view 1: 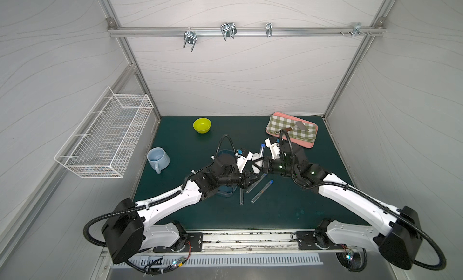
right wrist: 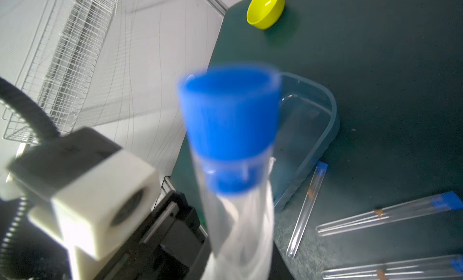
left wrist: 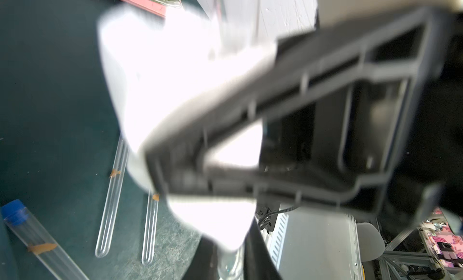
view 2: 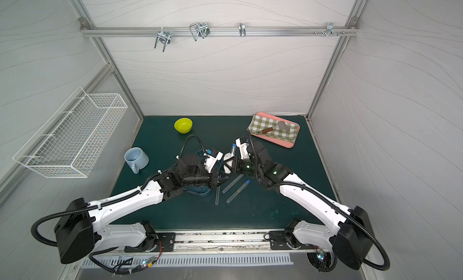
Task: Wipe the exteriors of test tubes
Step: Wipe the dirt from the test tube.
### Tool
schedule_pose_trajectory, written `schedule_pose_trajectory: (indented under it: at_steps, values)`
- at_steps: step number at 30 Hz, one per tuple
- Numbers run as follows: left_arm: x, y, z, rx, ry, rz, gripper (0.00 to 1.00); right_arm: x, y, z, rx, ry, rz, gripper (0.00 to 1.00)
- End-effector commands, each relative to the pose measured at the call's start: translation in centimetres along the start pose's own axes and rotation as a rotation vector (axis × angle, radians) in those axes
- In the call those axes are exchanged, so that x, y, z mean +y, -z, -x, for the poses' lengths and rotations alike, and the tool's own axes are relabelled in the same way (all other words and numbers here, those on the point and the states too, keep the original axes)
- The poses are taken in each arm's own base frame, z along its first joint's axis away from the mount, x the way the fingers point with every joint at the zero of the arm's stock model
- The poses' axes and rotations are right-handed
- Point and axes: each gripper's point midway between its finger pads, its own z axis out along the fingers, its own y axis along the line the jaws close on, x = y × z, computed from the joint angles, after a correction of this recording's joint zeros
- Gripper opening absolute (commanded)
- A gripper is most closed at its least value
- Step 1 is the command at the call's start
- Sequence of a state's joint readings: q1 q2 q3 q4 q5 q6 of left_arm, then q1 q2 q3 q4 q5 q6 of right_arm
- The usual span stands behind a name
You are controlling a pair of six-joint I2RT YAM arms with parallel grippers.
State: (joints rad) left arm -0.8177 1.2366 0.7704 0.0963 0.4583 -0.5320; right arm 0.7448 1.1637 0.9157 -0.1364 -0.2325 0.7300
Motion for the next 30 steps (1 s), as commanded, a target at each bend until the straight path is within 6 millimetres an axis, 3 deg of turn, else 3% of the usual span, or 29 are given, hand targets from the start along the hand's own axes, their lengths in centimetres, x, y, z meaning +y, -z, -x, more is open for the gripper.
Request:
schedule_pose_trajectory:
  at_steps: [1, 4, 7, 16, 20, 25, 30]
  values:
    - [-2.4, 0.7, 1.7, -0.05, -0.038, -0.095, 0.07, 0.3, 0.5, 3.7, -0.081, 0.047, 0.012, 0.21]
    - [-3.0, 0.8, 1.8, -0.049, -0.034, -0.128, 0.07, 0.5, 0.9, 5.5, -0.113, 0.069, 0.022, 0.21]
    - [-3.0, 1.0, 2.2, -0.067, -0.006, -0.147, 0.07, 0.9, 0.8, 5.5, -0.106, 0.078, 0.051, 0.21]
    - [-2.7, 1.6, 3.6, -0.111, 0.035, -0.164, 0.07, 0.8, 0.4, -0.6, -0.05, 0.03, 0.077, 0.21]
    - [-2.7, 1.5, 3.7, -0.109, 0.043, -0.17, 0.07, 0.4, 0.4, -1.8, -0.053, -0.001, 0.076, 0.21]
    - [-2.7, 1.4, 3.5, -0.101, 0.047, -0.173, 0.07, 0.7, 0.9, 0.3, -0.097, 0.045, 0.065, 0.22]
    - [-2.7, 1.3, 3.3, -0.092, 0.049, -0.183, 0.07, 0.9, 1.3, 4.7, -0.134, 0.065, 0.092, 0.23]
